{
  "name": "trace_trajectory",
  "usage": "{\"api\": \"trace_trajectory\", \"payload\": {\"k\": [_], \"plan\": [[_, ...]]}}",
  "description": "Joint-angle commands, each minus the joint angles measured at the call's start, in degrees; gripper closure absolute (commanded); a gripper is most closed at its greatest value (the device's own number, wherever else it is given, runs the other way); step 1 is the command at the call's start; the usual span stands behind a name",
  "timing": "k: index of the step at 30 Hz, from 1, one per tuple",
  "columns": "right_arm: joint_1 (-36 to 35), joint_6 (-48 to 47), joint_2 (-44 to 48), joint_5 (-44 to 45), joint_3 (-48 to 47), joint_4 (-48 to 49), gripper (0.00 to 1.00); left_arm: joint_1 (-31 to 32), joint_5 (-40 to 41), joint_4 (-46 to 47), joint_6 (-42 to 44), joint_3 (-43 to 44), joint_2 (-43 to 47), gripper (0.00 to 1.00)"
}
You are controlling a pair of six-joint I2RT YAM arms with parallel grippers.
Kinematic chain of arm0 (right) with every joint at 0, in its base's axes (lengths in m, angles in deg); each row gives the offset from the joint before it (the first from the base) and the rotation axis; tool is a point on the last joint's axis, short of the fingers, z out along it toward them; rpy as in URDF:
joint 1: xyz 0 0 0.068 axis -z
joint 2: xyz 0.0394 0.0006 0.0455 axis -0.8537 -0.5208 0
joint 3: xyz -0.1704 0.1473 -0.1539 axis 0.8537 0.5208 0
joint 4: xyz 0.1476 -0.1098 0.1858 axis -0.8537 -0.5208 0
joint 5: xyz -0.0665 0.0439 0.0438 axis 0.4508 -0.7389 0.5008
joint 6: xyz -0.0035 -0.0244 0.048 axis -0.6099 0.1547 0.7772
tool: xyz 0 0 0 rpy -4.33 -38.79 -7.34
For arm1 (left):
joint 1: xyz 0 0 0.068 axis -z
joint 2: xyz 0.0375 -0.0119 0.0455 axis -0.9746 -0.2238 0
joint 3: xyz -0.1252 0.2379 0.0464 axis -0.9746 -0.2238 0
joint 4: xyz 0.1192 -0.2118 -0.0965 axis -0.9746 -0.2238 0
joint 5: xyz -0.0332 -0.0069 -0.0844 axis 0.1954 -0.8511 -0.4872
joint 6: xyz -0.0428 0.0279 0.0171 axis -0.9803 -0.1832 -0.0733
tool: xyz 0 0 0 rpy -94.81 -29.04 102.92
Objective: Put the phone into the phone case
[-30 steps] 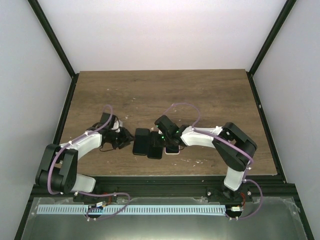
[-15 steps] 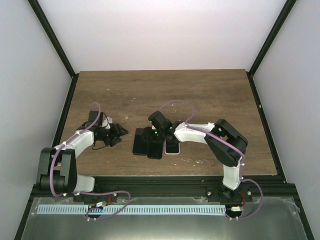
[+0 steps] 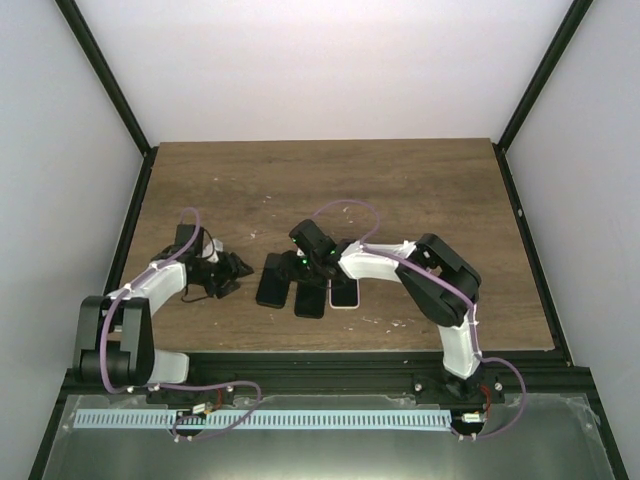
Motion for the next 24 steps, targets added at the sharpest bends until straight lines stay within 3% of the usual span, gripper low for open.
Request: {"api": "trace_trajectory", "payload": {"k": [1, 8, 14, 18, 22, 24], "plan": [[-0.8, -1.7, -5.0, -5.9, -3.6, 6.2, 0.48, -0.3, -0.5, -0.5, 1.7, -1.4, -0.3, 0.42], [-0.5, -5.4, -2.0, -2.7, -4.4, 3.9, 0.51, 0.4, -4.6, 4.0, 2.1, -3.8, -2.6, 0.62], [-0.5, -1.9, 1.9, 2.4, 0.3, 2.4, 0.41, 3.5, -4.8, 7.4, 0.7, -4.1, -4.7, 0.73], [-0.4, -1.3, 0.1, 1.5, 0.0, 2.2, 0.5, 7.0, -3.8, 8.2, -2.0, -4.1, -5.3, 0.79], [-0.3, -1.6, -0.5, 3.1, -0.9, 0.3, 0.57, 7.3, -2.2, 7.1, -3.9, -4.8, -2.9, 0.79], [-0.3, -1.6, -0.6, 4.4, -1.8, -1.3, 0.57, 7.3, -2.3, 6.6, -4.0, -4.4, -0.9, 0.55]]}}
